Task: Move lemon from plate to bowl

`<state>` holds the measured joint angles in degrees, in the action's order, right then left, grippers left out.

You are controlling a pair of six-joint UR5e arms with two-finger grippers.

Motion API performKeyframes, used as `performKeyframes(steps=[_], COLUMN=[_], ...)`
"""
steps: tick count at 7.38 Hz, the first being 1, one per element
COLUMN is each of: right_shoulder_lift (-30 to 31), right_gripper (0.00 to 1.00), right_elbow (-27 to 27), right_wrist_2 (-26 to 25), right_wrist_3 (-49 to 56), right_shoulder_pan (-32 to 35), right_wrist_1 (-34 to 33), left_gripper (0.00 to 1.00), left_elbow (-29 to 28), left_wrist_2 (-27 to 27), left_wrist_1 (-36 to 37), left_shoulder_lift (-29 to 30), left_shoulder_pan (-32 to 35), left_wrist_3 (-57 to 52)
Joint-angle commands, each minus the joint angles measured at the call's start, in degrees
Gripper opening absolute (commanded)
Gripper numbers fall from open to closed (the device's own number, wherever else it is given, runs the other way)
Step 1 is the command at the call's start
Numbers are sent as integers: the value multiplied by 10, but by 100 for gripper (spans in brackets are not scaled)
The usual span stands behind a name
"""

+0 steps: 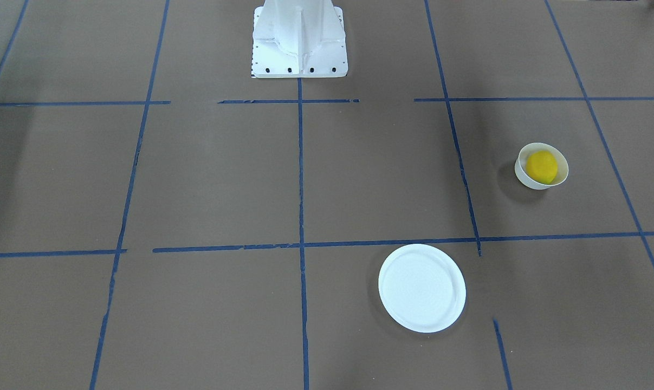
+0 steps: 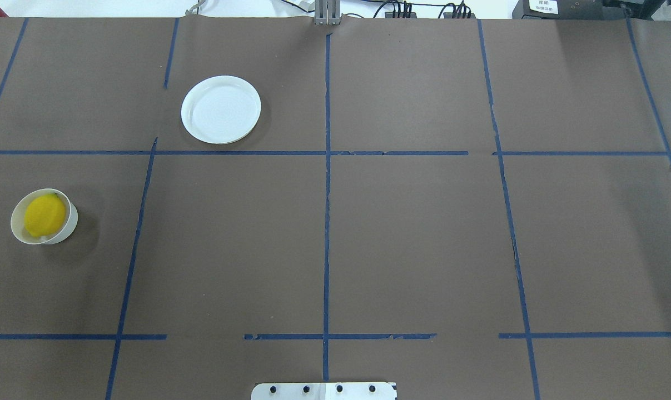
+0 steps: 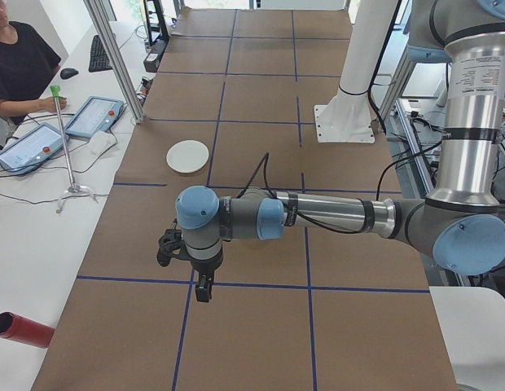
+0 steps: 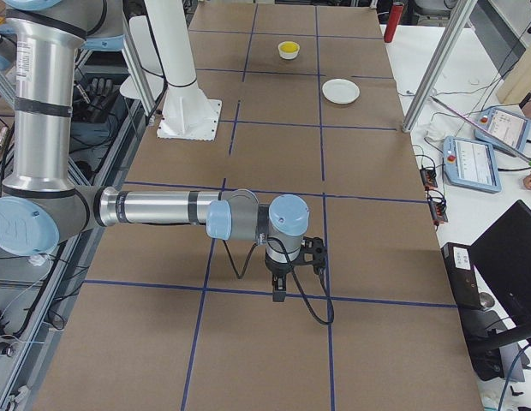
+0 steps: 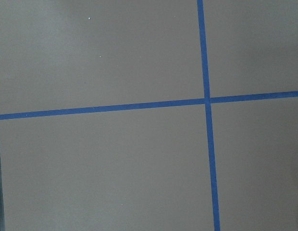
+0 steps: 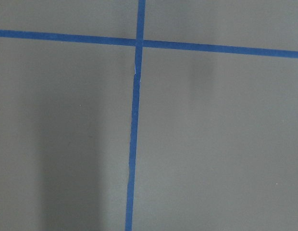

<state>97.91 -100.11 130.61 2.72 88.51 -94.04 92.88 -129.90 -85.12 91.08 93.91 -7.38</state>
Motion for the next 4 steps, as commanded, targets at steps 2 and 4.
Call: performKeyframes(steps=[2, 4], right_shoulder_lift=[0, 0], right_gripper=[100, 100], right_elbow=[0, 0], right_wrist_2=[0, 0], right_wrist_3=[0, 0], right_shoulder_pan=[0, 0], right_wrist_1=[0, 0], left_gripper=[100, 100], left_elbow=[-24, -17], left_wrist_2=[0, 0], left_wrist_1=[1, 5], left_shoulder_lift=[-3, -6], left_shoulder_pan=[-27, -25], left_wrist_3=[1, -1])
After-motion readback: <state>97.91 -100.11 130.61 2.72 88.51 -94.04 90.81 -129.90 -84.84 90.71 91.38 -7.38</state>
